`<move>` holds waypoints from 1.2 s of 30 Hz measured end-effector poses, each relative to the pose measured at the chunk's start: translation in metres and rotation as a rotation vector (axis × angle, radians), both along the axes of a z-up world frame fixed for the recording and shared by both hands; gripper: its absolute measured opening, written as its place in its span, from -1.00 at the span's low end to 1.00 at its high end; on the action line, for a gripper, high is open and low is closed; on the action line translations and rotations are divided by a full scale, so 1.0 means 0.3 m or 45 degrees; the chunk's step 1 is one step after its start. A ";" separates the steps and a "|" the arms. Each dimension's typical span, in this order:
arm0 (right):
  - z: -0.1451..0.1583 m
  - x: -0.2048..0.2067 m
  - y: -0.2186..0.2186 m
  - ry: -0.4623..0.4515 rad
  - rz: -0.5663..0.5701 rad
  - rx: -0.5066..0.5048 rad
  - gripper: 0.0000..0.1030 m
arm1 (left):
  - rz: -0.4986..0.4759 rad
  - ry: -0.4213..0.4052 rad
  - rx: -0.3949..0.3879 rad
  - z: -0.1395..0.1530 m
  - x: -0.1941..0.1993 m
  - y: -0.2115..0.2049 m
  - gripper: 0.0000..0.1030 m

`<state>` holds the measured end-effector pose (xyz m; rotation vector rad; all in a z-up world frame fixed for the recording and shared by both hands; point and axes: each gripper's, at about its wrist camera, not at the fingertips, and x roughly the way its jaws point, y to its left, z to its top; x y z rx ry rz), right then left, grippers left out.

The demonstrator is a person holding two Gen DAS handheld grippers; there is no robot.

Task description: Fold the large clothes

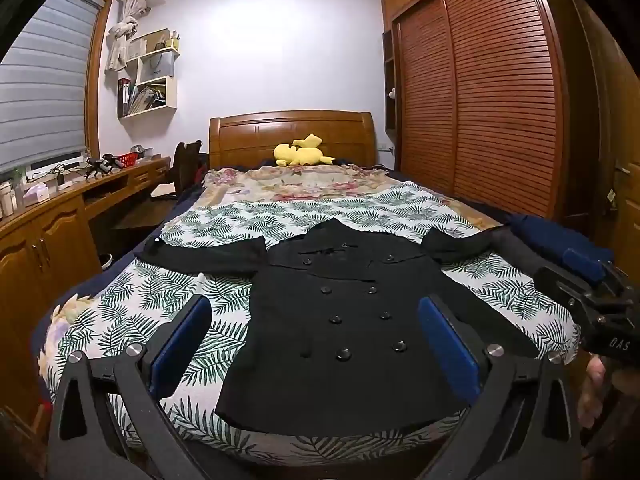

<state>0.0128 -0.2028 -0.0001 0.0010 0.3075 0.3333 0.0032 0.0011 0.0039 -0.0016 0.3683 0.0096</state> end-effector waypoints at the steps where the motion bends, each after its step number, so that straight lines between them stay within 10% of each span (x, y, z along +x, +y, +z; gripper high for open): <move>1: 0.000 -0.001 0.000 0.000 0.000 0.001 1.00 | -0.001 0.002 0.001 0.000 0.001 0.000 1.00; 36: 0.000 -0.006 0.005 -0.005 0.000 0.005 1.00 | 0.001 -0.018 0.006 0.016 -0.029 -0.005 1.00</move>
